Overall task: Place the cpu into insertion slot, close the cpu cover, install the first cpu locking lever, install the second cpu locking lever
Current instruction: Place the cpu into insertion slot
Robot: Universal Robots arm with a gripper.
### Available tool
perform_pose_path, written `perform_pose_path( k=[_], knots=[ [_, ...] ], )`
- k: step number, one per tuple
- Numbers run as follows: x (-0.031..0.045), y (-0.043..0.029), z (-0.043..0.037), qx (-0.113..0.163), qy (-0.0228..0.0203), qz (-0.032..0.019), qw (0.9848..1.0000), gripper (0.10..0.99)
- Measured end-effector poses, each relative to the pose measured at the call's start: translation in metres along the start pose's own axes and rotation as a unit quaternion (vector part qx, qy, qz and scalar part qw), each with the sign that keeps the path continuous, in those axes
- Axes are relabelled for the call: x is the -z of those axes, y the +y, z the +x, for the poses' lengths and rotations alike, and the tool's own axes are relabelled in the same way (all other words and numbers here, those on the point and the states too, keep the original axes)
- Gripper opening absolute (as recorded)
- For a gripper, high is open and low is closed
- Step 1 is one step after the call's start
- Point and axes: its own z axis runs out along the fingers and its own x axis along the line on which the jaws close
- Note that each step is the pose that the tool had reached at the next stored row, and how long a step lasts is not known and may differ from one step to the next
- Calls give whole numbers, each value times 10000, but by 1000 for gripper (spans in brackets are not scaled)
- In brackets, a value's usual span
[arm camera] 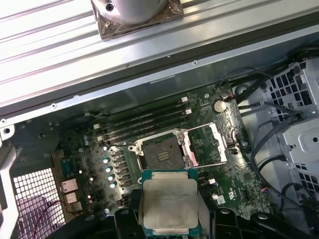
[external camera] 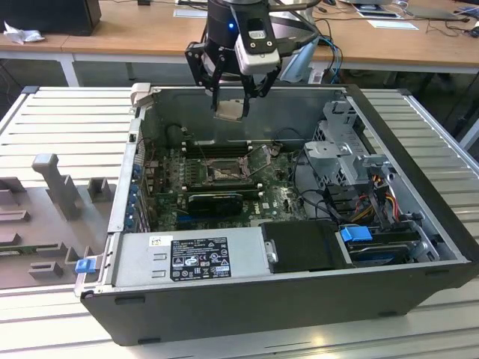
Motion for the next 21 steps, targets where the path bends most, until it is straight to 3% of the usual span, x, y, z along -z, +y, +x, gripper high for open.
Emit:
perform_pose_path(
  k=[21],
  knots=[
    [-15,-1,0,-612,-52,-12,9981,529]
  ],
)
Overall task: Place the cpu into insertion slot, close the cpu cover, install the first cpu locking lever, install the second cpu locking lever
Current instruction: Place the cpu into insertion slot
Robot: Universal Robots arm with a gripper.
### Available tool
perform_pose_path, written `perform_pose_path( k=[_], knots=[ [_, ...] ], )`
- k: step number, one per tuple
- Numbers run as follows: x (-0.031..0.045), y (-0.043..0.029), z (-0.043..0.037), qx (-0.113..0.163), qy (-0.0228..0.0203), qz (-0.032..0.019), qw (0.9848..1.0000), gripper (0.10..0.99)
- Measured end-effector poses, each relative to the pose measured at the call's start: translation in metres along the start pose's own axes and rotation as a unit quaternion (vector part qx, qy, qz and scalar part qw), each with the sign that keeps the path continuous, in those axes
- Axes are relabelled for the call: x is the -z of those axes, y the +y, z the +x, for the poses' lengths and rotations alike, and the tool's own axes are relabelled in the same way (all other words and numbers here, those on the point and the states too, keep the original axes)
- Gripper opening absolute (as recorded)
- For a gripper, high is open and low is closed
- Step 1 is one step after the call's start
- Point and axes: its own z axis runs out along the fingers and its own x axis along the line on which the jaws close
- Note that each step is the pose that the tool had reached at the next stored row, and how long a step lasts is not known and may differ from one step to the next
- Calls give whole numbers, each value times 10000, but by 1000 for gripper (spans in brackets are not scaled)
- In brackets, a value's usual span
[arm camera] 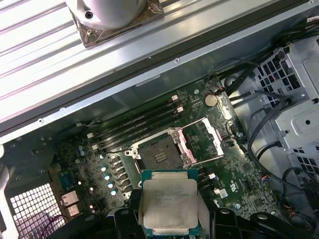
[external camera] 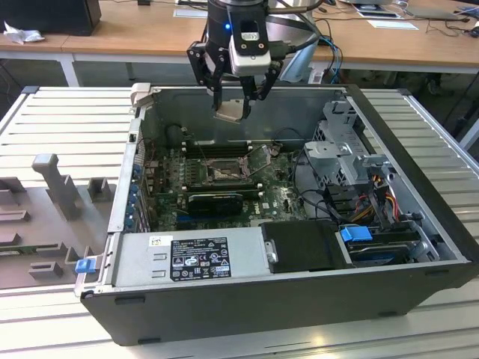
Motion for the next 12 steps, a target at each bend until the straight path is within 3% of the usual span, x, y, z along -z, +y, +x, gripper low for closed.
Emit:
perform_pose_path(
  k=[12],
  knots=[
    [-7,-1,0,-247,-21,-4,9997,529]
  ],
)
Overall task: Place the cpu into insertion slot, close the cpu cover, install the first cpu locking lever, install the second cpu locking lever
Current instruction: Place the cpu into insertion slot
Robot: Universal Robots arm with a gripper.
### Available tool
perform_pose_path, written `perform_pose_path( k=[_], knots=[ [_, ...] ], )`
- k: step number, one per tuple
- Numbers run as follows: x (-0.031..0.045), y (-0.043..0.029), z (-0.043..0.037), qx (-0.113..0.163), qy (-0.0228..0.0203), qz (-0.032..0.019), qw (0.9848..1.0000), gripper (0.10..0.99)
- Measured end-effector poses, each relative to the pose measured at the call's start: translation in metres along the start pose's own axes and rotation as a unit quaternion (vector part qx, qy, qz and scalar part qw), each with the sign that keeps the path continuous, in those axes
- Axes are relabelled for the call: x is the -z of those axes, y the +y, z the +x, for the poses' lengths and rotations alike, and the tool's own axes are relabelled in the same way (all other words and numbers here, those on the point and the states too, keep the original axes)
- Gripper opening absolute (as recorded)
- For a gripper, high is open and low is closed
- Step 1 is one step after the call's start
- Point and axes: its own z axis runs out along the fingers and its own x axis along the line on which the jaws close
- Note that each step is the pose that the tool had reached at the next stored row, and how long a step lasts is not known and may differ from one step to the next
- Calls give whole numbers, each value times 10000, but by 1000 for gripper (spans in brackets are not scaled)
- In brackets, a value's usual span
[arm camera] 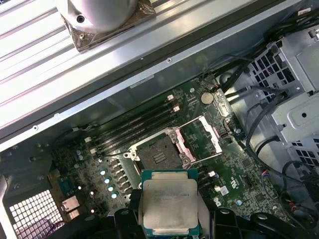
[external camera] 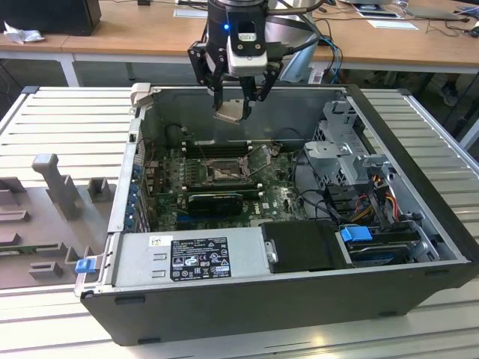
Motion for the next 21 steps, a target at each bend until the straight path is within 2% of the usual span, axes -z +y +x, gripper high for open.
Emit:
perform_pose_path(
  k=[10,21],
  knots=[
    [-6,0,0,-224,-19,-4,9997,529],
    [-14,-1,0,-506,-44,-10,9987,529]
  ],
)
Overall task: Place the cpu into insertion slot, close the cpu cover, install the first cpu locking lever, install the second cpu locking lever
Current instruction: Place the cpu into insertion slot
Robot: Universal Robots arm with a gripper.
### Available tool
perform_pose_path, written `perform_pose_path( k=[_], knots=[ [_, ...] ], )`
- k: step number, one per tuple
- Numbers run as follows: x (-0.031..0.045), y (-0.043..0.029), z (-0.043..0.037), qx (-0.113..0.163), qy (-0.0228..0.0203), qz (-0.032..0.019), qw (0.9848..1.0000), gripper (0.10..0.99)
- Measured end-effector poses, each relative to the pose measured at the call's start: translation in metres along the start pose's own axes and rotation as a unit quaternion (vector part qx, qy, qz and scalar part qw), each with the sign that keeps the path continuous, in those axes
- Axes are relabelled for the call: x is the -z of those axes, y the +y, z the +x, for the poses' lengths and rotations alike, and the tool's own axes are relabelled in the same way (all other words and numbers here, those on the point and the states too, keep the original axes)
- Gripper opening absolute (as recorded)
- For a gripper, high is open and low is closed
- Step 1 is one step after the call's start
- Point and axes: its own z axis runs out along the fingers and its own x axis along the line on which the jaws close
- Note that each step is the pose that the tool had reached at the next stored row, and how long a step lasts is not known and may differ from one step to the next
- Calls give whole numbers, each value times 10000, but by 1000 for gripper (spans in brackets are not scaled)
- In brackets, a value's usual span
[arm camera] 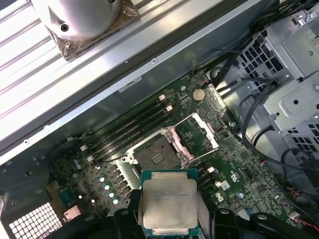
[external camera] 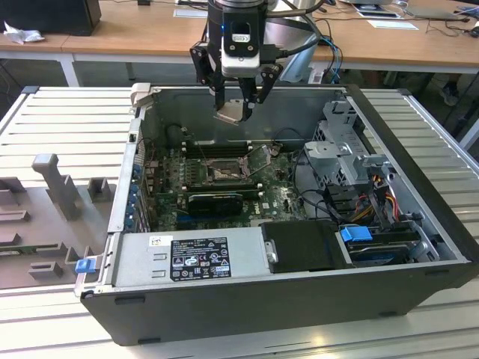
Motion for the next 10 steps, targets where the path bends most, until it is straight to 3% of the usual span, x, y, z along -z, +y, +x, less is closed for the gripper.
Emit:
perform_pose_path(
  k=[10],
  knots=[
    [-7,-1,0,-215,-18,-4,9998,529]
  ],
)
